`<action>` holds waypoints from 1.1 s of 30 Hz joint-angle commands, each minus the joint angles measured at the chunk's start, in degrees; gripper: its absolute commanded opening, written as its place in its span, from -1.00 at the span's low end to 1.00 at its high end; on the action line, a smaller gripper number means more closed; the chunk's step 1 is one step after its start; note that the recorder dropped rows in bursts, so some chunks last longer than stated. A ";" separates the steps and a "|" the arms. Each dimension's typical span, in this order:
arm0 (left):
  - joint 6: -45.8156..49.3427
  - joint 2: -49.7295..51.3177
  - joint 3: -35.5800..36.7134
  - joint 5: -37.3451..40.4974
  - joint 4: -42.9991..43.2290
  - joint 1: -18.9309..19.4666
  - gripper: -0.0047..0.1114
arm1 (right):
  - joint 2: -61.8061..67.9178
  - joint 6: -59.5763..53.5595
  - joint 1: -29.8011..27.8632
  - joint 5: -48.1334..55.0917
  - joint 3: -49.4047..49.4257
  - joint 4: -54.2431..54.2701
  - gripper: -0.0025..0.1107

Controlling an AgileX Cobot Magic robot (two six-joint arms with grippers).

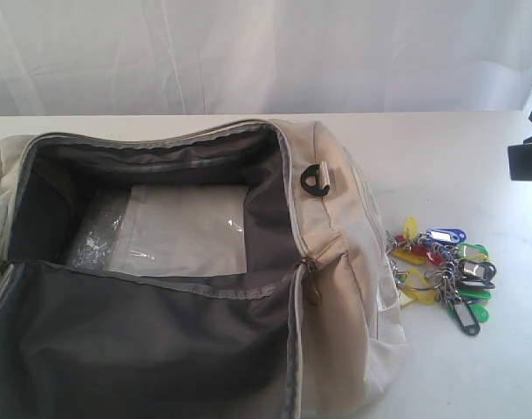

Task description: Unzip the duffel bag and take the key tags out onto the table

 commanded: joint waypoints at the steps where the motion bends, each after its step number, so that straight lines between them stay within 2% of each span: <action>1: 0.09 -0.30 0.27 -0.18 0.11 -0.41 -0.92 | -0.41 0.16 -0.08 -0.61 0.15 0.11 -0.96; 7: 0.09 -0.30 0.27 -0.18 0.11 -0.41 -0.92 | -0.41 0.62 -0.19 -0.61 0.15 0.27 -0.96; 9: 0.09 -0.30 0.27 -0.18 0.11 -0.41 -0.92 | -4.81 0.32 -1.39 -3.60 2.88 2.11 -0.96; 14: 0.09 -0.30 0.27 -0.18 0.11 -0.41 -0.92 | -20.91 0.07 -7.11 -11.77 16.05 3.32 -0.96; 18: 0.09 -0.30 0.27 -0.18 0.11 -0.41 -0.92 | -35.18 0.07 -10.62 -23.28 29.38 3.32 -0.96; 21: 0.09 -0.30 0.27 -0.18 0.11 -0.41 -0.92 | -42.86 -0.02 -11.08 -23.29 37.90 2.73 -0.96; 25: 0.09 -0.30 0.27 -0.18 0.11 -0.41 -0.92 | -44.27 -0.02 -11.08 -23.53 43.73 2.41 -0.96; 29: 0.09 -0.30 0.27 -0.18 0.11 -0.41 -0.92 | -46.50 -0.02 -11.08 -24.84 48.63 -0.35 -0.96; 33: 0.09 -0.30 0.27 -0.18 0.11 -0.41 -0.92 | -49.15 -0.02 -11.08 -22.64 48.63 -3.86 -0.96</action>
